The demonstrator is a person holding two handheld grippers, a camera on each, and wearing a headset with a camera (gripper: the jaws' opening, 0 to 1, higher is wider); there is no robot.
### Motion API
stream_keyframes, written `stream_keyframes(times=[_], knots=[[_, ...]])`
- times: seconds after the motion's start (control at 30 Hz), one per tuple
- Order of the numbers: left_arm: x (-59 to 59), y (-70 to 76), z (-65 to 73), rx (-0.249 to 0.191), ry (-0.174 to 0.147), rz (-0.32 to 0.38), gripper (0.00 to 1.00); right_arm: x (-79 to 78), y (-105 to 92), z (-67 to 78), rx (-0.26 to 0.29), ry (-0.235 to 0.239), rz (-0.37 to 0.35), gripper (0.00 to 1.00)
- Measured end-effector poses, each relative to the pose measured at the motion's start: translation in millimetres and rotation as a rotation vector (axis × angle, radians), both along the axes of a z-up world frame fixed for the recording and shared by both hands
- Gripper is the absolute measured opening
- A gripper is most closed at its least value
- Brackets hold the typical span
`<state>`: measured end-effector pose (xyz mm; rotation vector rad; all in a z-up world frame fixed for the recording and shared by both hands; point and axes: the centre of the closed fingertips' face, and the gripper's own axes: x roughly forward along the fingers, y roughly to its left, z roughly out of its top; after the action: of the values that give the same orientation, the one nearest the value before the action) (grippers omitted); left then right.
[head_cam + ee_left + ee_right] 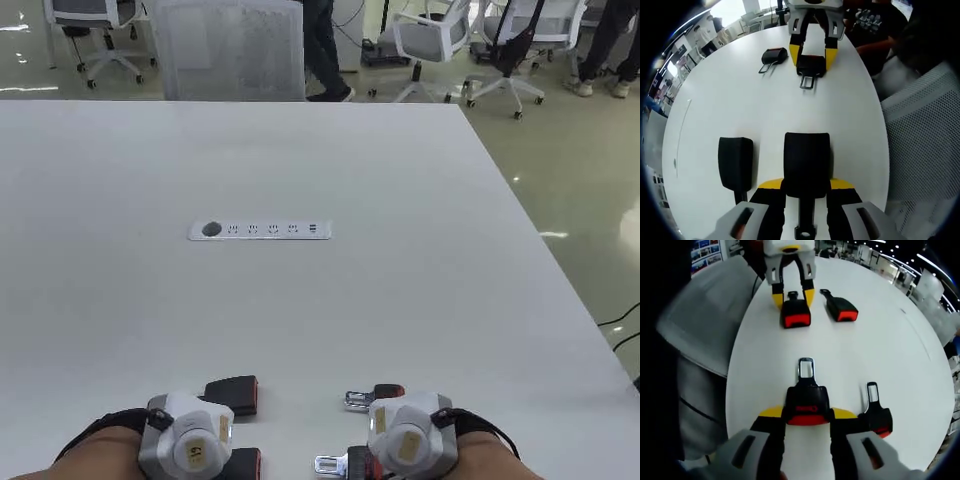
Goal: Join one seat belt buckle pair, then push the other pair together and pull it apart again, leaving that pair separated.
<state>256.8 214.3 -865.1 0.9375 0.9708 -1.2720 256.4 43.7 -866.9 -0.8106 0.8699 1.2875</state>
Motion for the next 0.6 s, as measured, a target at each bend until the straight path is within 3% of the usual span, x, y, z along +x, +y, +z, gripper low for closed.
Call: stream_keyframes(times=[0.27,0.6], knots=[[-1.1,-1.3,-0.6,0.003,0.008,-0.017,0.32,1.0,29.5,0.7,0.020,0.002,0.025,0.34],[-0.9,-1.2,-0.7,-0.004,0.014,-0.022,0.32,1.7,52.5,1.2,0.063,-0.002,0.023,0.34]])
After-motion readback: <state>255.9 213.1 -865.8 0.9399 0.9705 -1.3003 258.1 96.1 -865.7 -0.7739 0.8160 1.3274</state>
